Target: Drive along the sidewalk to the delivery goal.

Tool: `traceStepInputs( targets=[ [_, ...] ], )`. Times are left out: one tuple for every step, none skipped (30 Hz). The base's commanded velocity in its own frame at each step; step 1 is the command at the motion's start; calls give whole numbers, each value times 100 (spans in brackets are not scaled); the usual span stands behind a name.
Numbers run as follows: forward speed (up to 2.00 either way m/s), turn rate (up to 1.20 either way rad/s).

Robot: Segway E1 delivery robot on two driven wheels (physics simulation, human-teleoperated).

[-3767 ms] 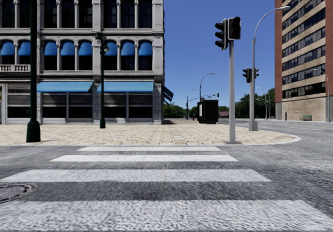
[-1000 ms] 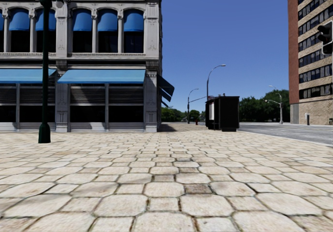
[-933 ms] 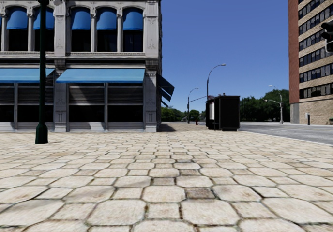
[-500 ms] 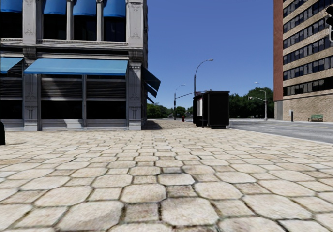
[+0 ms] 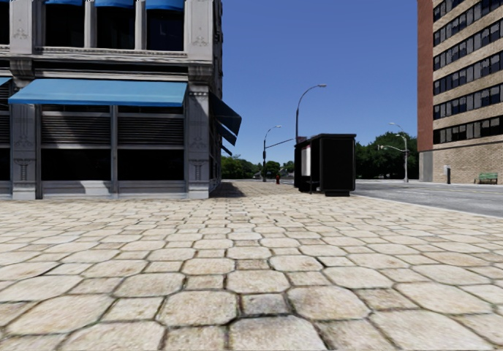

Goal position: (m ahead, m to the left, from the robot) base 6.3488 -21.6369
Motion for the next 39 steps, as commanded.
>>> traceStepInputs(
  targets=[
    [200,0],
    [200,0],
    [200,-1],
    [200,-5],
    [200,-9],
    [200,-9],
    [200,-10],
    [200,-11],
    [200,-2],
    [200,-2],
    [200,0],
    [200,0],
    [200,0],
    [200,0],
    [200,0],
    [200,0],
    [200,-10],
    [200,-22],
    [200,-22],
    [200,-28],
    [200,-30],
    [200,-30],
    [200,-30],
    [200,-30],
    [200,-22],
    [200,-7],
    [200,-7],
    [200,0],
    [200,0],
    [200,0],
    [200,0],
    [200,0],
    [200,0],
    [200,0],
    [200,0],
    [200,0],
    [200,0],
    [200,0],
    [200,0]
  ],
)
